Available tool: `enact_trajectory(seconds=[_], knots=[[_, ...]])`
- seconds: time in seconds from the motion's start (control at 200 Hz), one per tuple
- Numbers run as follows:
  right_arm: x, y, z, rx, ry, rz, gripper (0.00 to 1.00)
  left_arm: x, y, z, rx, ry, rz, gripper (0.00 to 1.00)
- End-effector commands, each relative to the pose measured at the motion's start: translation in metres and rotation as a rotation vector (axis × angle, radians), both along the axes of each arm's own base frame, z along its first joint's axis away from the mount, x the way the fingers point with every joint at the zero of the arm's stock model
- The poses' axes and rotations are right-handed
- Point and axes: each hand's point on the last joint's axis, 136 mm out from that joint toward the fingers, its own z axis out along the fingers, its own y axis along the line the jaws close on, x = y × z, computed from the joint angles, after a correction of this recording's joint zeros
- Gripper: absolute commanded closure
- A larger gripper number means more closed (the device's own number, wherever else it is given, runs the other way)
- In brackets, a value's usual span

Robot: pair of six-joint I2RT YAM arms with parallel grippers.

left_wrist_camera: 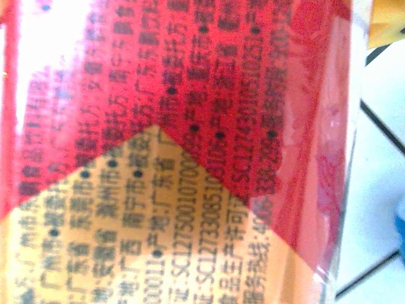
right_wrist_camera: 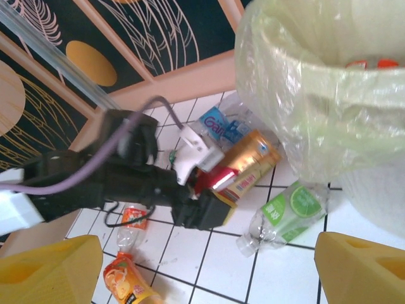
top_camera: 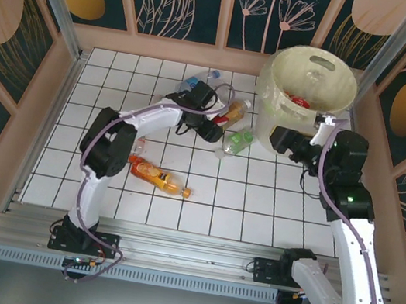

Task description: Put the plastic bottles in the bin

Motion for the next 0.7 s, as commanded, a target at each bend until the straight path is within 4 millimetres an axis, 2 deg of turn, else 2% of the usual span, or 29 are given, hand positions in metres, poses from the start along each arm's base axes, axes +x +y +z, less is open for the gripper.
enact_trajectory(seconds=[0.0,0.255,0.275,0.29,0.41,0.45,0.475,0.59,0.696], knots=[[-0.001,0.011,0.007,0.076,-0.02,0.042,0.12,-0.009,-0.003,0.038,-0.119,-0.036,0.04,0.41],[-0.009,0.034,-0.001,0.14,-0.014,0.121,0.12,-0.06,0.0,0.075,-0.381,0.041,0.082,0.4],[-0.009,0.036,0.0,0.146,-0.015,0.126,0.12,-0.065,0.0,0.073,-0.4,0.056,0.082,0.4],[-0.009,0.038,-0.002,0.149,-0.012,0.131,0.12,-0.07,0.0,0.085,-0.431,0.047,0.075,0.4],[-0.011,0.054,-0.005,0.177,-0.005,0.186,0.11,-0.108,-0.002,0.108,-0.609,0.103,0.013,0.39],[-0.012,0.06,-0.006,0.189,-0.005,0.208,0.11,-0.12,-0.003,0.123,-0.673,0.111,-0.027,0.39],[-0.013,0.064,-0.007,0.195,-0.005,0.222,0.11,-0.13,-0.001,0.12,-0.694,0.137,-0.042,0.39],[-0.015,0.081,-0.018,0.208,0.004,0.275,0.11,-0.16,0.0,0.148,-0.837,0.184,-0.123,0.38],[-0.012,0.094,-0.025,0.225,0.011,0.301,0.1,-0.182,0.004,0.165,-0.918,0.228,-0.177,0.39]])
